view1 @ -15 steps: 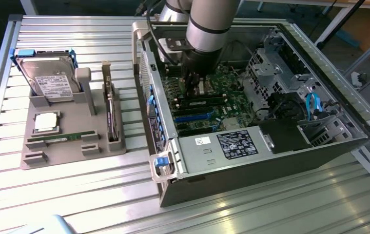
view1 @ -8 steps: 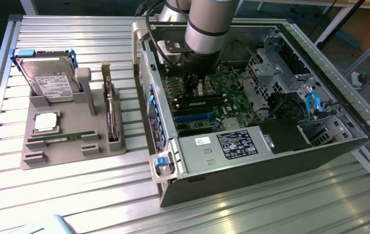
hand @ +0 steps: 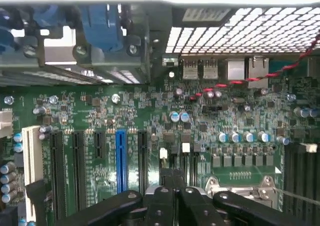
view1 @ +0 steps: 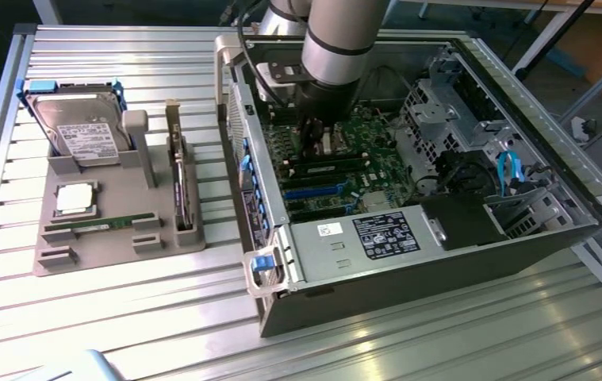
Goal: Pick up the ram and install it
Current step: 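Press down the ram until it locks into place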
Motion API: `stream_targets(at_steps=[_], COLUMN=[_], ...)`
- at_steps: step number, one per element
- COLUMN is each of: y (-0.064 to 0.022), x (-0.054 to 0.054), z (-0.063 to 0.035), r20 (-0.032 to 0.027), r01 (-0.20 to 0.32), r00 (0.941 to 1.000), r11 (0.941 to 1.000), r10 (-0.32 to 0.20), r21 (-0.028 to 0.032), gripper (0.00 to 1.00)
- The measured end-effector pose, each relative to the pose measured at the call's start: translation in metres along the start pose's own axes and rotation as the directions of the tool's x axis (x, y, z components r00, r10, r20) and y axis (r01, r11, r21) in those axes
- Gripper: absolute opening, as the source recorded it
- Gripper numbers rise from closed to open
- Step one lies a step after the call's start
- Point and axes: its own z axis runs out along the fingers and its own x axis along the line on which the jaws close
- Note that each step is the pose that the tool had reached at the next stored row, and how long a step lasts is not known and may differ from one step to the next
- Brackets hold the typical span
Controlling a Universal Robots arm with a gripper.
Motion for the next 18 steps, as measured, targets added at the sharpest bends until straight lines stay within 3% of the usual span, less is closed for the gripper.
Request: stream_targets(at_steps=[4,8,15,18], y=[-0.0007,-0.0108,-0.0388,-0.0554], x=[0.0,-0.001,-0.001,-0.001], z=[-0.0167,-0.018,-0.0174,-0.017], r20=[-0.0017,-0.0016,-0.0018,-0.002], r01=[0.0,0.0,-0.001,-0.001], r00=[1.0,1.0,1.0,1.0], r11=[1.0,1.0,0.9998,0.9995], r10=[0.0,0.0,0.001,0.001], r21=[-0.0003,-0.004,-0.0208,-0.0326], gripper=[0.1,0.1,0.1,0.1])
